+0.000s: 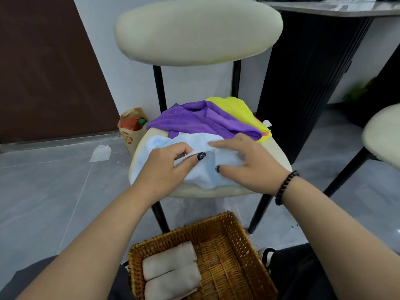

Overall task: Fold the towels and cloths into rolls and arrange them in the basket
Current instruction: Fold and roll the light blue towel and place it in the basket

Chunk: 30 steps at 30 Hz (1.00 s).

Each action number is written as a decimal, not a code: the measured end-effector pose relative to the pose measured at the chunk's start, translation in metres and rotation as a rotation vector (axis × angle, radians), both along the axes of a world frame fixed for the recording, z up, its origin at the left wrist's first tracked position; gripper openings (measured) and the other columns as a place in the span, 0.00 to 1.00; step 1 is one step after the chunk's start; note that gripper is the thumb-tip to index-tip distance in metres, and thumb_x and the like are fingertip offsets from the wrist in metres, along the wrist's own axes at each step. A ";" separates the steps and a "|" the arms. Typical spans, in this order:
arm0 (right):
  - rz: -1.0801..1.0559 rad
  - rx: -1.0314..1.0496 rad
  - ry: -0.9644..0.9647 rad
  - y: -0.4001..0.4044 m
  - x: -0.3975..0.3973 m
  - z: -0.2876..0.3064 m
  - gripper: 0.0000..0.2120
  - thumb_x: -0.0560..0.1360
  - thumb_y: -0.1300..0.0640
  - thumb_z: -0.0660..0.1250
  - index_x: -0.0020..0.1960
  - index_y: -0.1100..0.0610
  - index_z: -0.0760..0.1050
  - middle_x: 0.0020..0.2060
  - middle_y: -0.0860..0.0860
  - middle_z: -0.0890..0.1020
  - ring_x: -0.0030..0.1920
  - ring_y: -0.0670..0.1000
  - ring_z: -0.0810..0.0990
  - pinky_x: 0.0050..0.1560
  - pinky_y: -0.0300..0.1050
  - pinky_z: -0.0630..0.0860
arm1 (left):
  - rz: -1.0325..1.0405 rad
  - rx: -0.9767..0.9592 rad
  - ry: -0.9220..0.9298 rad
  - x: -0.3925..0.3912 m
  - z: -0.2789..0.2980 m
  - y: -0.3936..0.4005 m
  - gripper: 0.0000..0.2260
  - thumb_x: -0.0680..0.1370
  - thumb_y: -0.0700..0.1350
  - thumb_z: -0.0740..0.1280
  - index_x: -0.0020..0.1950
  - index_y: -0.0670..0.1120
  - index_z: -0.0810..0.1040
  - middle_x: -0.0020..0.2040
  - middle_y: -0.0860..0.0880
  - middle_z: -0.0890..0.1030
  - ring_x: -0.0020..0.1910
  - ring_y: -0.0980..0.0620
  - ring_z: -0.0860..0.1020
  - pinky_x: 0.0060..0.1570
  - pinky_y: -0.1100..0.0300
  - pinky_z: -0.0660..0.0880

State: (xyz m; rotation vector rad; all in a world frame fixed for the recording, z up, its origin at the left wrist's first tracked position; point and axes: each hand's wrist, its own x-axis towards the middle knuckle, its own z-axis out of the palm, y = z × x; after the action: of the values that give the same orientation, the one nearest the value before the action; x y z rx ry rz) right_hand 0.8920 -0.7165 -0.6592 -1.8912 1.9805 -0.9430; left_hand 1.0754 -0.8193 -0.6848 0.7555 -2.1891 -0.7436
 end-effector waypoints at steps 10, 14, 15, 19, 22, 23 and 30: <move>-0.252 -0.186 -0.101 0.005 -0.024 0.009 0.06 0.73 0.56 0.68 0.40 0.58 0.78 0.32 0.46 0.76 0.36 0.43 0.73 0.37 0.33 0.67 | 0.007 -0.037 -0.169 0.000 0.006 0.000 0.21 0.68 0.68 0.62 0.37 0.50 0.76 0.31 0.49 0.75 0.33 0.51 0.70 0.34 0.59 0.66; -0.495 -0.195 -0.088 0.008 -0.048 0.011 0.10 0.74 0.55 0.66 0.37 0.58 0.74 0.29 0.48 0.73 0.33 0.47 0.72 0.32 0.34 0.66 | 0.072 -0.071 -0.226 0.008 0.009 -0.009 0.17 0.69 0.65 0.65 0.37 0.52 0.76 0.29 0.51 0.75 0.32 0.53 0.72 0.32 0.57 0.65; -0.559 -0.206 -0.099 0.009 -0.054 0.013 0.12 0.75 0.54 0.65 0.35 0.59 0.73 0.29 0.49 0.73 0.34 0.50 0.72 0.33 0.39 0.67 | 0.093 -0.076 -0.244 0.010 0.011 -0.010 0.14 0.71 0.62 0.68 0.37 0.52 0.76 0.29 0.52 0.75 0.32 0.54 0.72 0.32 0.57 0.64; -0.683 -0.207 -0.062 0.014 -0.063 0.013 0.11 0.74 0.51 0.63 0.36 0.54 0.72 0.35 0.50 0.75 0.42 0.55 0.75 0.41 0.48 0.71 | 0.121 -0.044 -0.252 0.014 0.013 -0.010 0.07 0.73 0.51 0.72 0.39 0.51 0.78 0.32 0.52 0.78 0.36 0.53 0.73 0.30 0.65 0.63; -0.530 -0.148 0.107 0.014 -0.046 0.009 0.08 0.70 0.51 0.67 0.49 0.50 0.77 0.46 0.47 0.72 0.47 0.53 0.76 0.48 0.51 0.74 | 0.060 0.057 -0.159 0.011 0.013 -0.002 0.04 0.73 0.46 0.73 0.40 0.51 0.79 0.35 0.54 0.80 0.37 0.55 0.75 0.33 0.68 0.66; -0.411 -0.136 0.128 0.014 -0.038 0.008 0.13 0.69 0.51 0.69 0.53 0.46 0.76 0.47 0.45 0.70 0.47 0.51 0.75 0.48 0.48 0.74 | 0.019 0.102 -0.112 0.008 0.014 0.002 0.05 0.73 0.44 0.73 0.40 0.51 0.79 0.35 0.55 0.80 0.35 0.56 0.75 0.33 0.69 0.67; -0.024 -0.059 0.247 0.009 0.002 -0.007 0.11 0.71 0.49 0.72 0.52 0.50 0.80 0.46 0.46 0.70 0.43 0.49 0.73 0.41 0.49 0.73 | -0.239 0.113 -0.018 -0.001 0.020 0.024 0.06 0.70 0.42 0.73 0.44 0.49 0.79 0.39 0.55 0.82 0.38 0.58 0.79 0.38 0.65 0.73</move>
State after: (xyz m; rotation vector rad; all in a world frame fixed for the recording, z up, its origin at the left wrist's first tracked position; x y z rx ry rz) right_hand 0.8935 -0.7071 -0.6662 -2.1113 2.1363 -0.8158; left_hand 1.0742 -0.7948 -0.6648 0.5628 -2.2940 -0.9904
